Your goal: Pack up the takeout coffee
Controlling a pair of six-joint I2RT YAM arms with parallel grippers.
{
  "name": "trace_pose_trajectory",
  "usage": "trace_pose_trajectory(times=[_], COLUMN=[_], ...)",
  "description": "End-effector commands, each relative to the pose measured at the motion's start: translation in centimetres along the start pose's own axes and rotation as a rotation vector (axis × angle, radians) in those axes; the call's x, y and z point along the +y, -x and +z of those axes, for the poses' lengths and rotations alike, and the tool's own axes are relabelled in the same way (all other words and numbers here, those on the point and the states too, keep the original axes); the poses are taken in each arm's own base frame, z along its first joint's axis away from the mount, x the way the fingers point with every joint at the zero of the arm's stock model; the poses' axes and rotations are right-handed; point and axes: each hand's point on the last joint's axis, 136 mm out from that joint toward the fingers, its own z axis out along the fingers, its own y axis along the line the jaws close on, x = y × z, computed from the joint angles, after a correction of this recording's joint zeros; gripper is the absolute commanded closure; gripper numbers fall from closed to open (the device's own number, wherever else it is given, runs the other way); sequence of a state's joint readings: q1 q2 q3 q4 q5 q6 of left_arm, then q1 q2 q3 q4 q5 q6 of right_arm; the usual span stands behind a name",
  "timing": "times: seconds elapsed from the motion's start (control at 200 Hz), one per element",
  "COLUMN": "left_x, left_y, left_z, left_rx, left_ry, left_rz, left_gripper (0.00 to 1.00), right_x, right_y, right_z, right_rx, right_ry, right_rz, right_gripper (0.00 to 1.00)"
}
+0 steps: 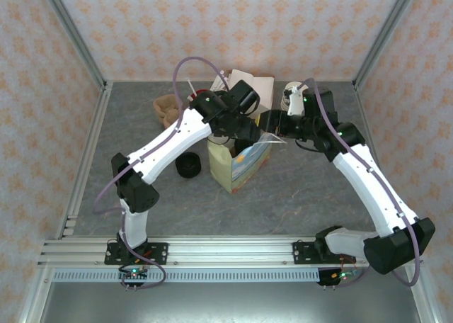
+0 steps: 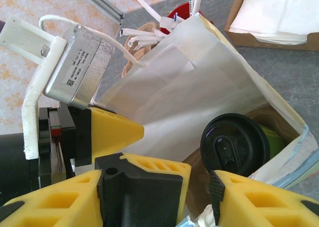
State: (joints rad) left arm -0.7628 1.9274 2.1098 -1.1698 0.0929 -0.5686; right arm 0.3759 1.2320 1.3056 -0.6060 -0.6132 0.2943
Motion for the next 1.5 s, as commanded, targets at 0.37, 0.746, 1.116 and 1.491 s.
trace_pose_trajectory(times=[0.37,0.746,1.116,1.491], left_x=[-1.5,-0.2,0.4,0.0], left_y=[1.9,1.6,0.8,3.8], left_z=[-10.3,-10.6,-8.2,-13.0], left_rx=[-0.207,-0.218,-0.194,-0.329], left_ry=[-0.21,-0.152,-0.121,-0.143], left_rz=[-0.015,-0.015,-0.017,-0.012], left_gripper=[0.16,0.18,0.18,0.17], right_x=[-10.4,-9.2,-3.7,-5.9], right_y=[-3.2,-0.5,3.4,1.4], right_z=[1.4,-0.4,-2.4,-1.2], right_rx=[0.143,0.053,-0.143,-0.017], right_ry=[-0.457,-0.41,-0.131,-0.278], right_rz=[0.121,0.096,0.091,0.142], right_gripper=[0.46,0.41,0.38,0.38])
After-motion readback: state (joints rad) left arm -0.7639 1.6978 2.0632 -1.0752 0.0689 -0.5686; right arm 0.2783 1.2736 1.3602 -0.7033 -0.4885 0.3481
